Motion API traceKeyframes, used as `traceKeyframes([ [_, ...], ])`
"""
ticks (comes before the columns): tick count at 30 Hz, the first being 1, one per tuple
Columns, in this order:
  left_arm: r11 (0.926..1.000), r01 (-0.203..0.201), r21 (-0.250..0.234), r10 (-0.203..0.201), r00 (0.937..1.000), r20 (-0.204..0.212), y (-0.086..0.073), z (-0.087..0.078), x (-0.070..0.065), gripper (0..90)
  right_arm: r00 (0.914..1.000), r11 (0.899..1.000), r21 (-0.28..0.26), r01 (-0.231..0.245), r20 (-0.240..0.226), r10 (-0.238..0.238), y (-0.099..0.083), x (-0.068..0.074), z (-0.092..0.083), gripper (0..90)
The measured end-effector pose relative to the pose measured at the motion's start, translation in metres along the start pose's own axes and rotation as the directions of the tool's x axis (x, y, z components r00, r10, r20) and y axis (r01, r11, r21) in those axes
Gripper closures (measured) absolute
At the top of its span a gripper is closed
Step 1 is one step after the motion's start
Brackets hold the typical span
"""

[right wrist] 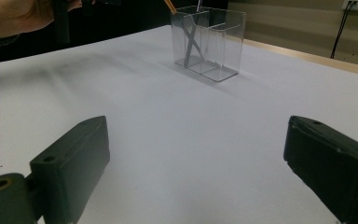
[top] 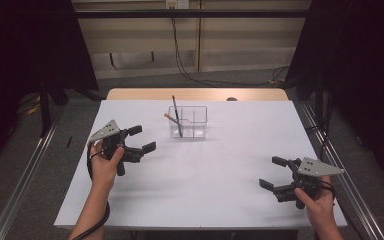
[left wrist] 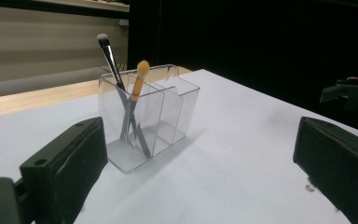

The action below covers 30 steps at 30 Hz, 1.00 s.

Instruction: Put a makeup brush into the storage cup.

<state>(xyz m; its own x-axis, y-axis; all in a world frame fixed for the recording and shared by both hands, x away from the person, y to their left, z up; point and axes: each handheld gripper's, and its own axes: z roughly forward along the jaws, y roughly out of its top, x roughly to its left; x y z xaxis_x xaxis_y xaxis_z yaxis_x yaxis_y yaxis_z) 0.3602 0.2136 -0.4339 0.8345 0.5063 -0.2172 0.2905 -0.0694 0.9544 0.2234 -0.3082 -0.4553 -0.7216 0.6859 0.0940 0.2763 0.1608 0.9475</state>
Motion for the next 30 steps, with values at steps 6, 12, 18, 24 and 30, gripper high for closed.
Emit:
traceKeyframes([
  [6,1.0000,-0.004,-0.002,0.004,1.0000,-0.007,-0.001,-0.011,-0.001,3.0,1.0000,1.000,0.002,0.000,0.003,0.000,-0.001,0.000,-0.001,6.2],
  [12,1.0000,-0.006,0.005,0.006,0.9999,-0.010,-0.006,-0.018,-0.001,3.1,1.0000,1.000,0.001,0.000,0.002,0.000,0.000,0.000,0.001,6.3],
  [18,1.0000,-0.001,0.007,0.002,1.0000,-0.005,-0.010,-0.020,-0.004,3.1,1.0000,1.000,0.001,0.001,-0.001,-0.001,0.000,0.000,0.001,6.3],
  [24,0.9998,-0.004,0.021,0.004,1.0000,0.006,-0.013,-0.022,-0.004,3.2,1.0000,1.000,-0.004,-0.001,0.001,0.001,0.000,-0.001,0.000,6.2],
  [30,0.9999,-0.007,0.014,0.007,1.0000,0.003,-0.014,-0.026,-0.006,3.2,1.0000,1.000,-0.006,0.000,-0.001,0.000,0.000,-0.001,0.000,6.2],
])
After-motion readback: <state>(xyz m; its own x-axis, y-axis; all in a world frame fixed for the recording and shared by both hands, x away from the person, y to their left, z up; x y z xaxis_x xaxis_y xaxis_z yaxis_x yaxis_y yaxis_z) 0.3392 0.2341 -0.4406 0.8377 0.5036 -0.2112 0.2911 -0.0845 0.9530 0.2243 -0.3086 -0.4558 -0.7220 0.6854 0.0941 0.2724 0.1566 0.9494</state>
